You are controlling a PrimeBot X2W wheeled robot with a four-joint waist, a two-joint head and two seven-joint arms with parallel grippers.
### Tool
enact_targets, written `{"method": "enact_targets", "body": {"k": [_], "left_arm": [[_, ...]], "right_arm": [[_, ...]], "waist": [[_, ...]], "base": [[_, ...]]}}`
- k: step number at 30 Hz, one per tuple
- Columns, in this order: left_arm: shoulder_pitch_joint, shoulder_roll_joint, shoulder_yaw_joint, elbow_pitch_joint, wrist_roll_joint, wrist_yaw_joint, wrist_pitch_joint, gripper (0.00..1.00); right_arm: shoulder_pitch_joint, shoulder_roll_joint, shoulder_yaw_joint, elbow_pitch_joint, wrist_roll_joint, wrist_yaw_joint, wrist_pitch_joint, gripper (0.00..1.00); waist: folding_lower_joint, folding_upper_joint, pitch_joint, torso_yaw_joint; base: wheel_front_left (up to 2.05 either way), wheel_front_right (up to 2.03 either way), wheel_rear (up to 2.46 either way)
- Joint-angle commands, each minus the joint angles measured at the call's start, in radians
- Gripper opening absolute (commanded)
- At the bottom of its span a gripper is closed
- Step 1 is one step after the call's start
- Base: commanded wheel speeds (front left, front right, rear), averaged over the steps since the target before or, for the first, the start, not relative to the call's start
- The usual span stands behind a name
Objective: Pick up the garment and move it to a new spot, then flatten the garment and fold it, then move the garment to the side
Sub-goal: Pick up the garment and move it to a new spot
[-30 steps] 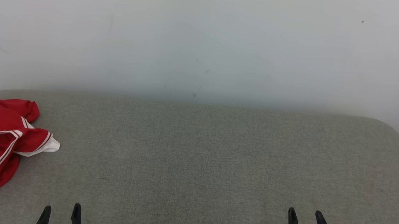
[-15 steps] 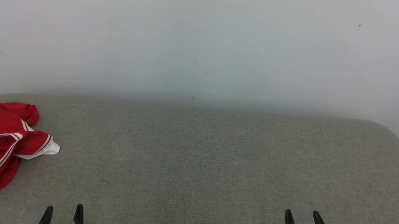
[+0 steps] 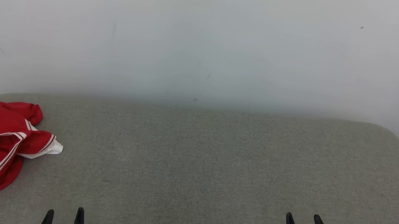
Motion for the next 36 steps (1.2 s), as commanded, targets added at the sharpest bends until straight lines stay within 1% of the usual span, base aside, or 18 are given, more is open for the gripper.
{"method": "enact_targets", "body": {"k": [1, 7, 14, 15, 25, 30, 36], "left_arm": [[0.012, 0.008, 0.002, -0.005, -0.004, 0.005, 0.003, 1.0], [0.03, 0.021, 0.002, -0.024, -0.002, 0.008, 0.008, 1.0], [0.048, 0.047, 0.009, -0.052, 0.0, 0.015, 0.022, 1.0], [0.048, 0.047, 0.009, -0.052, 0.0, 0.015, 0.022, 1.0], [0.066, 0.082, 0.034, -0.1, -0.005, 0.038, 0.042, 1.0], [0.07, 0.088, 0.055, -0.132, -0.017, 0.055, 0.034, 1.0], [0.087, 0.085, 0.08, -0.162, -0.027, 0.077, 0.02, 1.0]], "right_arm": [[0.012, -0.002, 0.001, -0.003, 0.004, -0.002, -0.002, 1.0], [0.024, -0.002, 0.006, -0.004, 0.02, -0.002, -0.011, 1.0], [0.03, -0.002, 0.016, 0.011, 0.043, -0.002, -0.028, 1.0], [0.03, -0.002, 0.016, 0.011, 0.043, -0.002, -0.028, 1.0], [0.012, -0.002, 0.046, 0.044, 0.085, -0.002, -0.059, 1.0], [-0.026, -0.002, 0.068, 0.059, 0.093, -0.002, -0.07, 1.0], [-0.077, -0.002, 0.104, 0.088, 0.102, -0.002, -0.08, 1.0]], "waist": [[0.0, 0.0, 0.0, 0.019], [0.0, 0.0, 0.007, 0.098], [0.0, 0.0, 0.014, 0.23], [0.0, 0.0, 0.014, 0.23], [0.0, 0.0, 0.014, 0.41], [0.0, 0.0, 0.047, 0.454], [0.0, 0.0, 0.077, 0.482]], "base": [[0.0, 0.0, 0.0], [0.0, 0.0, 0.0], [0.0, 0.0, 0.0], [0.0, 0.0, 0.0], [0.0, 0.0, 0.0], [0.0, 0.0, 0.0], [0.0, 0.0, 0.0]]}}
